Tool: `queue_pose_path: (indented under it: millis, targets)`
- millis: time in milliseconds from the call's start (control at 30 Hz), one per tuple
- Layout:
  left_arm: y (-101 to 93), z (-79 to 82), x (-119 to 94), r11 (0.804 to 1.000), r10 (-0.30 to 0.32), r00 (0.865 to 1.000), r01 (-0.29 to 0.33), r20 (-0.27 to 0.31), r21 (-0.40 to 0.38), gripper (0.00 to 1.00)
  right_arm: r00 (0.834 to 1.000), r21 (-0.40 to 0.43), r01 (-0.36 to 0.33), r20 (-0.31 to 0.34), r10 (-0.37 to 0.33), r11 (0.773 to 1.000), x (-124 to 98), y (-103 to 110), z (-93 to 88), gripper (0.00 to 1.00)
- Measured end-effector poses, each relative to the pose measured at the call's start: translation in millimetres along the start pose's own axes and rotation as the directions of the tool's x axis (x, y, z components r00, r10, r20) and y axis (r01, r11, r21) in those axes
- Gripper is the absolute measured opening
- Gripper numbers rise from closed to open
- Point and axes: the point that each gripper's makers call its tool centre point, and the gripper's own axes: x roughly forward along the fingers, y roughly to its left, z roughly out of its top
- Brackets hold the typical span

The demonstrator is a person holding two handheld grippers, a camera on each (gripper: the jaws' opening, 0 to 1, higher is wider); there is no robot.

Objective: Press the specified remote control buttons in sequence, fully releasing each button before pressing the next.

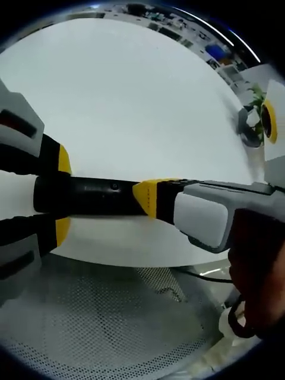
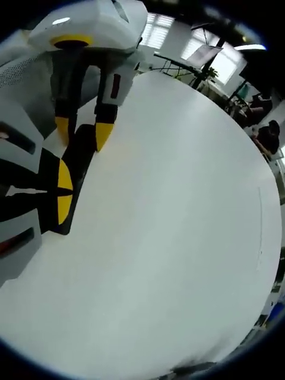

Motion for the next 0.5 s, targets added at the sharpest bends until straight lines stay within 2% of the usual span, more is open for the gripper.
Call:
queue_pose_path:
  millis: [367,500]
  targets:
    - [-0.1,0.3,0.2,1.0,0.001,1.0,-0.001,-0.016,0.001,0.23,0.999,0.003,-0.018,0.037,0.018,1.0,-2.3,1.4,-0.2,0.0]
    - [0.1,0.1,0.3,1.0,-0.001,1.0,0.001,-0.013,0.0,0.23,0.999,-0.013,-0.046,0.017,0.047,0.999,-1.3,11.3,-6.0,0.0]
